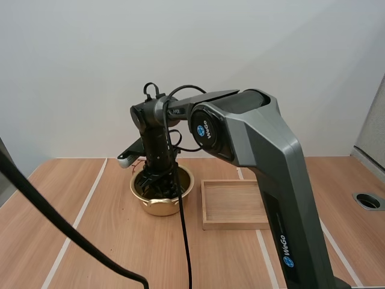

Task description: Open the pot, put the grape inside, and close it

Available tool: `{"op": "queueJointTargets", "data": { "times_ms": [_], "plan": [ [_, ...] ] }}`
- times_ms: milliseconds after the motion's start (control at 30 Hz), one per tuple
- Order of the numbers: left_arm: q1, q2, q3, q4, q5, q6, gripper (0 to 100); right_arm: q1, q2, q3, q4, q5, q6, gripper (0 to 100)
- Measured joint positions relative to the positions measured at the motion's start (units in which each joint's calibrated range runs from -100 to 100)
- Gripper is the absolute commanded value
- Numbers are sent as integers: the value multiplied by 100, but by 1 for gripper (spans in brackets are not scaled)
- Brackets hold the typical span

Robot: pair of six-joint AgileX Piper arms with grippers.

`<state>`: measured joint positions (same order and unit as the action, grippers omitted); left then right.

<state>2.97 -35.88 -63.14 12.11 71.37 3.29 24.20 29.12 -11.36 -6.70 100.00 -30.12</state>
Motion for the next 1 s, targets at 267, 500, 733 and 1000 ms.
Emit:
{"op": "queueJointTargets", "data": {
  "times_ms": [267,500,733,1000],
  "plan": [
    [0,0,0,9,0,75,0,0,127,0,67,0,0,0],
    [0,0,0,9,0,75,0,0,158,0,67,0,0,0],
    [0,0,0,9,0,75,0,0,168,0,67,0,0,0],
    [0,0,0,9,6,76,0,0,168,0,67,0,95,0]
  ]
}}
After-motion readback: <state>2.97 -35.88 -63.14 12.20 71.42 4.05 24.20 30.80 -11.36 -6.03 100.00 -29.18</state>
